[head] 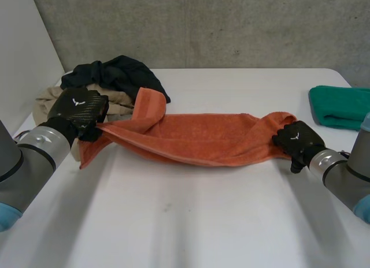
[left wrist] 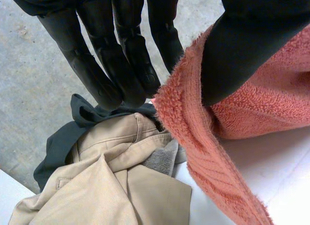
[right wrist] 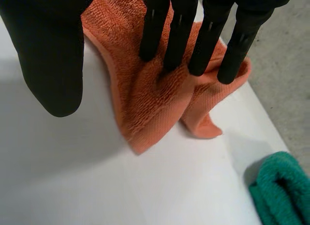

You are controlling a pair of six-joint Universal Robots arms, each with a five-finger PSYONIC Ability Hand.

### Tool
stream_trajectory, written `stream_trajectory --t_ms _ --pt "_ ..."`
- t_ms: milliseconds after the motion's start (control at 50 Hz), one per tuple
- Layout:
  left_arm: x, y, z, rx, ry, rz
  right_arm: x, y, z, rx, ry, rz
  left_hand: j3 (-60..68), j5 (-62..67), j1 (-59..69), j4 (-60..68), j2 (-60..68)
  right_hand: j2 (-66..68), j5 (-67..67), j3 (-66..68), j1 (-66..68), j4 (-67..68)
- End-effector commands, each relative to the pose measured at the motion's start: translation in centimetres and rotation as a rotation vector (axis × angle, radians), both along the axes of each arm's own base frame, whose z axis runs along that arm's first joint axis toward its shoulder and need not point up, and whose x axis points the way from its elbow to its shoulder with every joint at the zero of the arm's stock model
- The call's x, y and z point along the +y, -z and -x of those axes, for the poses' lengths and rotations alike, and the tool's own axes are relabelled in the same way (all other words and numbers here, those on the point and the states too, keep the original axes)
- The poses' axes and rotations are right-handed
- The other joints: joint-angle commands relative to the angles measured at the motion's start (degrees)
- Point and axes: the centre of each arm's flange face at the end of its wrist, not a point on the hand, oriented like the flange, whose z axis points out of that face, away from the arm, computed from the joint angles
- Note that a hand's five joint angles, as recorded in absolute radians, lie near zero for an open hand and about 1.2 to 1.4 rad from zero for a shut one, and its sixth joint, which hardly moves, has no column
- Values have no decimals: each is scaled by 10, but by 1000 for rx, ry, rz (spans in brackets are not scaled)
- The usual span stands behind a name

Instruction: Fold the laundry.

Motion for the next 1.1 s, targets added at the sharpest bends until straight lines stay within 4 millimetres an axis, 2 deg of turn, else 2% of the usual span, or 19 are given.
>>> stream_trajectory --t_ms 20,400,720,960,1040,1060,1100 --pt "-2 2 0 -4 -5 -5 -16 2 -3 5 -13 47 121 148 145 114 115 103 101 106 107 105" --pt "-8 3 -2 -6 -14 -4 -39 8 -15 -94 18 -12 121 148 145 114 115 130 128 133 134 132" --pt "-17 3 0 -8 -18 2 -59 15 -38 -128 25 4 121 148 145 114 115 170 169 173 174 173" --pt "-26 8 -1 -28 -37 -1 -83 22 -51 -144 32 62 121 148 145 114 115 266 265 269 270 269" --pt "-28 8 -1 -29 -43 0 -92 27 -51 -148 37 74 121 148 145 114 115 372 370 375 376 374" --pt "-28 8 0 -27 -43 1 -95 26 -50 -152 40 82 121 148 145 114 115 472 471 475 476 475" --pt "-28 7 0 -26 -48 -1 -99 20 -48 -162 53 85 121 148 145 114 115 474 472 476 477 476"
